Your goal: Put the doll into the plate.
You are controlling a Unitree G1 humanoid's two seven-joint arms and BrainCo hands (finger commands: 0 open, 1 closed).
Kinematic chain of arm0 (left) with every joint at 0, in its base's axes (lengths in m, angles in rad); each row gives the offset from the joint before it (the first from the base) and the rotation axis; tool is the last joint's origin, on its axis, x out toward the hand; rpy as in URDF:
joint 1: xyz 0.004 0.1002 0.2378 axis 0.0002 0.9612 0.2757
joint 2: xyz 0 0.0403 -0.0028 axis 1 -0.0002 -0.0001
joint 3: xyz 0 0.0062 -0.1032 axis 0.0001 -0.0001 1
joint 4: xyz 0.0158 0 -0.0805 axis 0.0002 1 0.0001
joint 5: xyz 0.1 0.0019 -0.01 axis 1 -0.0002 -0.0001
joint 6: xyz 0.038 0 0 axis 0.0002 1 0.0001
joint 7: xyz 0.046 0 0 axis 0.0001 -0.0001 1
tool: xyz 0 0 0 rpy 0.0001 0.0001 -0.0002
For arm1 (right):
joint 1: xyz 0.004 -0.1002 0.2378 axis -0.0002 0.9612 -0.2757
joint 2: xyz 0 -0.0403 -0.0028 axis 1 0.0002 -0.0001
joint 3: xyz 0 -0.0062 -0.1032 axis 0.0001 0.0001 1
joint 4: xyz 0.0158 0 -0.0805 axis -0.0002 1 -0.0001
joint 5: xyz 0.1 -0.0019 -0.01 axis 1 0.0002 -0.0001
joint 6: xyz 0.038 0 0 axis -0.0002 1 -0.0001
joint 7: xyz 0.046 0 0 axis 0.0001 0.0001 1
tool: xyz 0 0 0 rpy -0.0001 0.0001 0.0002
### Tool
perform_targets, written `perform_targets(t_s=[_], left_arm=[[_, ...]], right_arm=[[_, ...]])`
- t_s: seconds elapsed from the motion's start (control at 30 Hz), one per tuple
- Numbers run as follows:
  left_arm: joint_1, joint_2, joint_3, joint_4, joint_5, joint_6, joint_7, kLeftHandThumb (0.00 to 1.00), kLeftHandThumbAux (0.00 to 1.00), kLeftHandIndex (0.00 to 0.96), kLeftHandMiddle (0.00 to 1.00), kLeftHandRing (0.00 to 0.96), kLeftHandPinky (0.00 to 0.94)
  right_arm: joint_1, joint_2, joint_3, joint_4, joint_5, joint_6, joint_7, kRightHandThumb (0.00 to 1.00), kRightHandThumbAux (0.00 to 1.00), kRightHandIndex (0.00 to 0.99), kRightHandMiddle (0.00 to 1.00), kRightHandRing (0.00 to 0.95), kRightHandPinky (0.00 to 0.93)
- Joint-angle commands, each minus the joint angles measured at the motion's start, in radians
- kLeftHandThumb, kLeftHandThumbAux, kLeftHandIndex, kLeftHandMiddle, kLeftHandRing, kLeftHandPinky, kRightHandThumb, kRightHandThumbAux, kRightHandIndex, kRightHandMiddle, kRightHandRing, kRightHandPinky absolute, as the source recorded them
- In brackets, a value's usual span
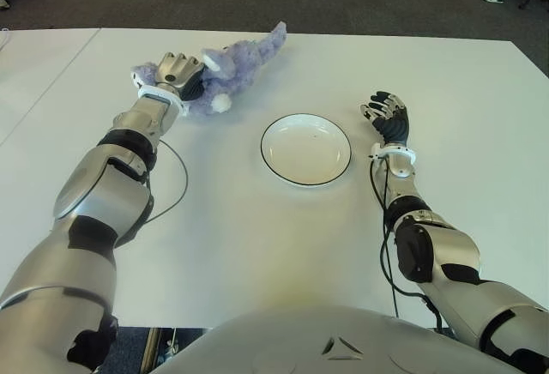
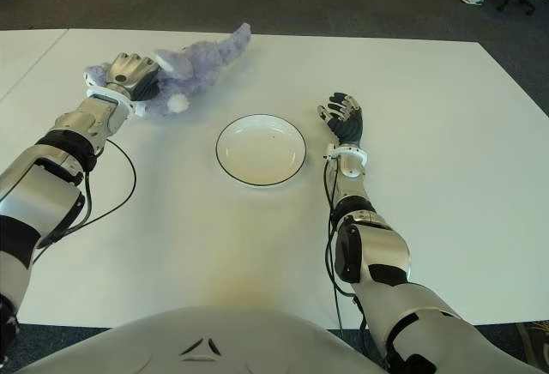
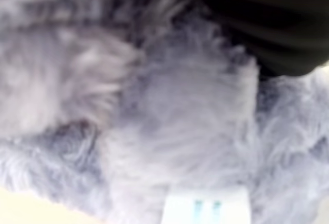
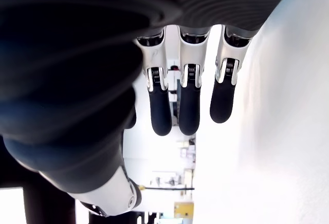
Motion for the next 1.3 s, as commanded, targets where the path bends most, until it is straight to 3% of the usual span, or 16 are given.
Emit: perform_targets(t_s=[0.03, 0.23, 0.37, 0.57, 0.9, 1.0, 1.3], left_arm=[[-0.016, 0.048, 0.042, -0.133, -0.004, 0.005, 0.034, 0.851, 0.669, 0.397, 0.537, 0.796, 0.765], [-0.03, 0.061, 0.035, -0.179, 0.039, 0.022, 0.062, 0.85, 0.668, 0.399, 0.542, 0.814, 0.82], [-0.028, 0.071, 0.04, -0.207, 0.048, 0.029, 0.084, 0.85, 0.668, 0.4, 0.544, 0.812, 0.8], [-0.021, 0.095, 0.048, -0.258, 0.066, 0.027, 0.135, 0.85, 0.667, 0.402, 0.547, 0.825, 0.843], [0.0, 0.129, 0.081, -0.355, 0.068, 0.005, 0.202, 0.848, 0.667, 0.402, 0.545, 0.812, 0.805], [-0.002, 0.138, 0.087, -0.384, 0.081, 0.007, 0.217, 0.85, 0.666, 0.403, 0.549, 0.827, 0.84], [0.044, 0.167, 0.126, -0.525, 0.067, 0.016, 0.153, 0.852, 0.665, 0.404, 0.549, 0.825, 0.826]], right_arm=[[0.213, 0.063, -0.006, 0.141, 0.008, 0.157, 0.002, 0.324, 0.889, 0.259, 0.288, 0.275, 0.269], [0.212, 0.063, -0.005, 0.141, 0.007, 0.155, -0.002, 0.331, 0.894, 0.252, 0.288, 0.273, 0.266], [0.212, 0.062, -0.003, 0.141, 0.004, 0.156, -0.005, 0.322, 0.896, 0.255, 0.286, 0.269, 0.264], [0.212, 0.063, 0.003, 0.142, 0.0, 0.159, -0.01, 0.316, 0.893, 0.258, 0.289, 0.279, 0.274], [0.212, 0.065, 0.004, 0.142, 0.004, 0.156, -0.007, 0.287, 0.889, 0.261, 0.295, 0.282, 0.278], [0.212, 0.066, 0.003, 0.142, 0.006, 0.157, -0.006, 0.296, 0.892, 0.267, 0.298, 0.286, 0.282], [0.211, 0.069, 0.001, 0.142, 0.008, 0.159, -0.005, 0.327, 0.89, 0.261, 0.299, 0.292, 0.286]])
